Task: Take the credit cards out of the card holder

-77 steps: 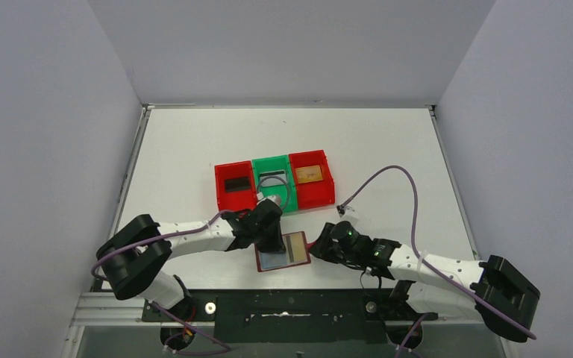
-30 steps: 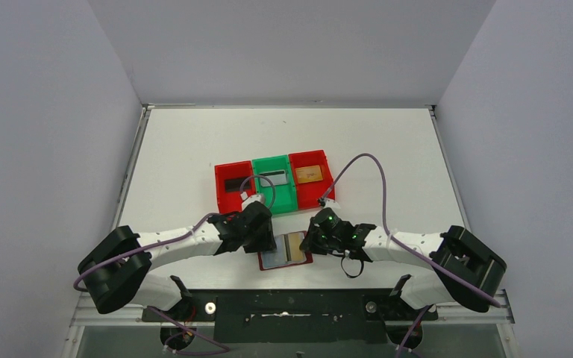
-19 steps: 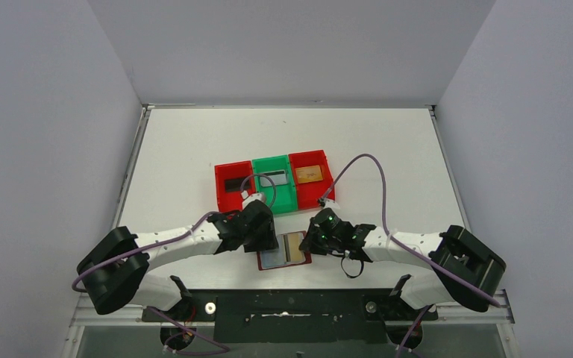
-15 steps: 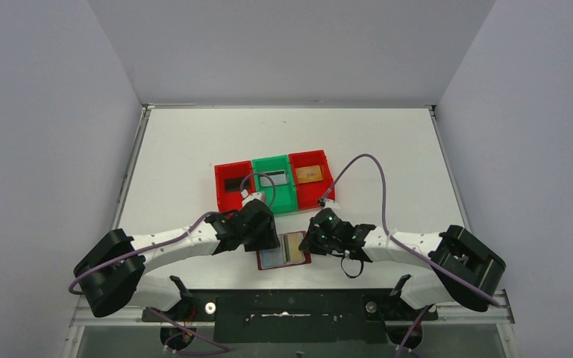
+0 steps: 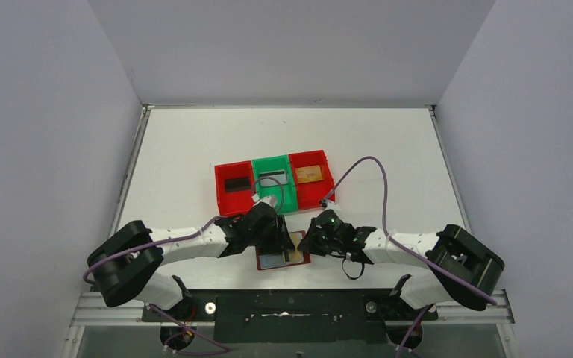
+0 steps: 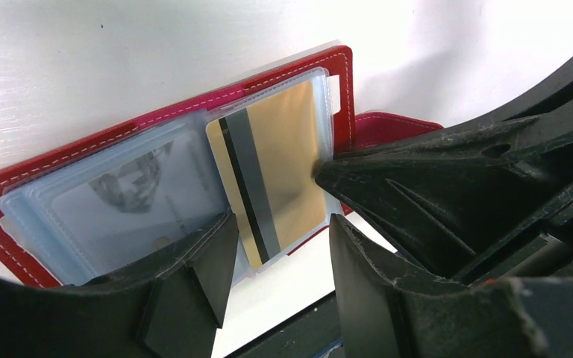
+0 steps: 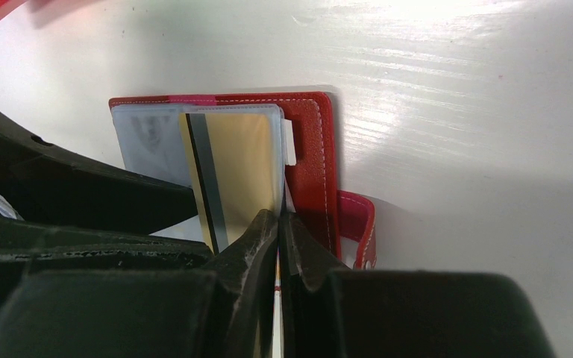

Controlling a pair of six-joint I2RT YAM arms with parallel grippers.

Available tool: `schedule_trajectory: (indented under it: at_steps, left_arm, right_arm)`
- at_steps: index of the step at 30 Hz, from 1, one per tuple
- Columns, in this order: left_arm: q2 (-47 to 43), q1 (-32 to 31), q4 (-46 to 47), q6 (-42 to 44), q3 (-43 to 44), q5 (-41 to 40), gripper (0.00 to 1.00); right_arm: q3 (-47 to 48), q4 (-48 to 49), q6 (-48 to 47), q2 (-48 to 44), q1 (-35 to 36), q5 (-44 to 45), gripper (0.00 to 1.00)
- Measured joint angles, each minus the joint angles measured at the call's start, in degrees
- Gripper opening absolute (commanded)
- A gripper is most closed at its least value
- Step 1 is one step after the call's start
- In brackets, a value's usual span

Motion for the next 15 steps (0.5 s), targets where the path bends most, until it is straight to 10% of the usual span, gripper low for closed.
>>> schedule_trajectory:
  at_steps: [12,15]
  left_arm:
    - [-0.1,-0.2,1.2,-3.5,-1.8,-2.4,0.23]
    - [-1.0,-0.2,2.8,-5.0,-3.5,-3.3,0.33]
  right_arm:
    - [-2.2,4.0,2.2,0.0,-0.8,-1.4,0.00]
    - [-2.8,5.2,2.9,0.0,-0.9,-1.4,0.00]
